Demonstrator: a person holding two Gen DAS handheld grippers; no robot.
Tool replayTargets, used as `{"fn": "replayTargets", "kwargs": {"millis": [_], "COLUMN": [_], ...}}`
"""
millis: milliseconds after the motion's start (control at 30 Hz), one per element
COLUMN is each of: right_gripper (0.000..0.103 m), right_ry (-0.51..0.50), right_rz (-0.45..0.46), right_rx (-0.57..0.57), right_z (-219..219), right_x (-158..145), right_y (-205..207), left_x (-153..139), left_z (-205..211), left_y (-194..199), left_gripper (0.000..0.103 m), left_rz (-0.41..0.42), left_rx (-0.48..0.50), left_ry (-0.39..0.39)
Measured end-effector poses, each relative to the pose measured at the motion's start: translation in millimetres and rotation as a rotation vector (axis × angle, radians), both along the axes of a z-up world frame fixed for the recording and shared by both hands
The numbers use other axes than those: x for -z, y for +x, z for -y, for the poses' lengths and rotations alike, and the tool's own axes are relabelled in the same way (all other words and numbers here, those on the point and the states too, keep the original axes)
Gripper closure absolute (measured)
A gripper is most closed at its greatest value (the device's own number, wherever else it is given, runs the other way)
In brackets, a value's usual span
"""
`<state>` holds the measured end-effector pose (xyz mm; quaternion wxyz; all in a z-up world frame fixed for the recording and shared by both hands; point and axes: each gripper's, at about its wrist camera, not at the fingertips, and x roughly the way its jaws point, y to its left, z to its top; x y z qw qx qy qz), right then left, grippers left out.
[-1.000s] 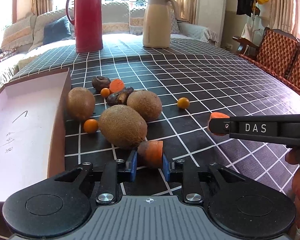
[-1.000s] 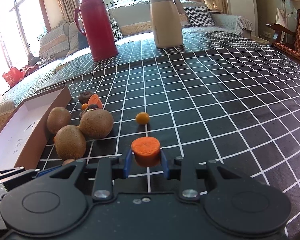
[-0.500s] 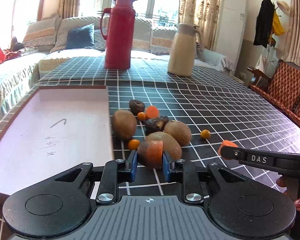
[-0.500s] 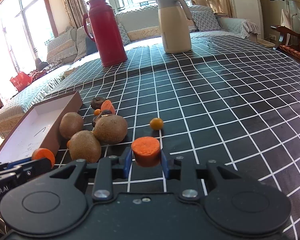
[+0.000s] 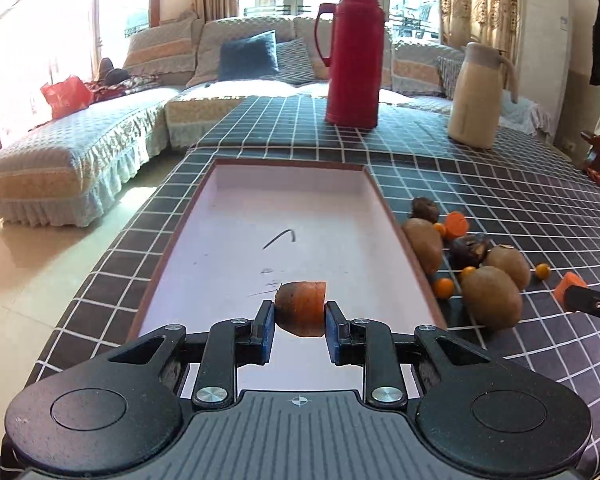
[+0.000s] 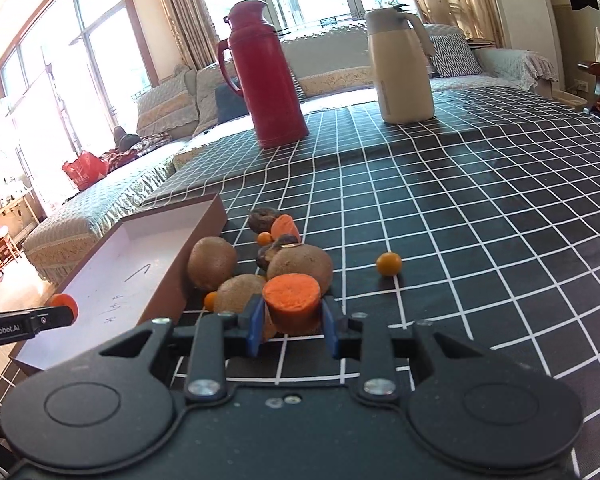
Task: Organize fruits
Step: 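Carry both carrot slices into the tray and open both grippers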
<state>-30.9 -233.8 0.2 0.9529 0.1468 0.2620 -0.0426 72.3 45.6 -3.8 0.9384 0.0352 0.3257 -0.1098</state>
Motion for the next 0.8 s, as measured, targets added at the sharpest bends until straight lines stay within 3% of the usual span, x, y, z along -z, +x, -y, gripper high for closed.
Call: {"fn": "replayTargets", "kwargs": {"millis": [300,500,800], "right_gripper": [0.074,0.074,0.074], "right_ry": [0.007,0.007,0.004], "right_rz": [0.006,0.022,0.039], "right_rx": [-0.047,-0.094,-0.162], "right_z": [-18,-34,-55], "right_x": [2,1,-3], "right_y": [10,11,13], "left_x": [18,27,21], "left_z": [-36,-41,-44], "left_y": [21,24,12], "left_gripper": [0.076,0.076,0.076], "left_rz": [-0.068,-0.098,-0.059], "left_rx": [-0.161,-0.204,-0.244], "left_ry": [-0.001,0.044,0.056]}}
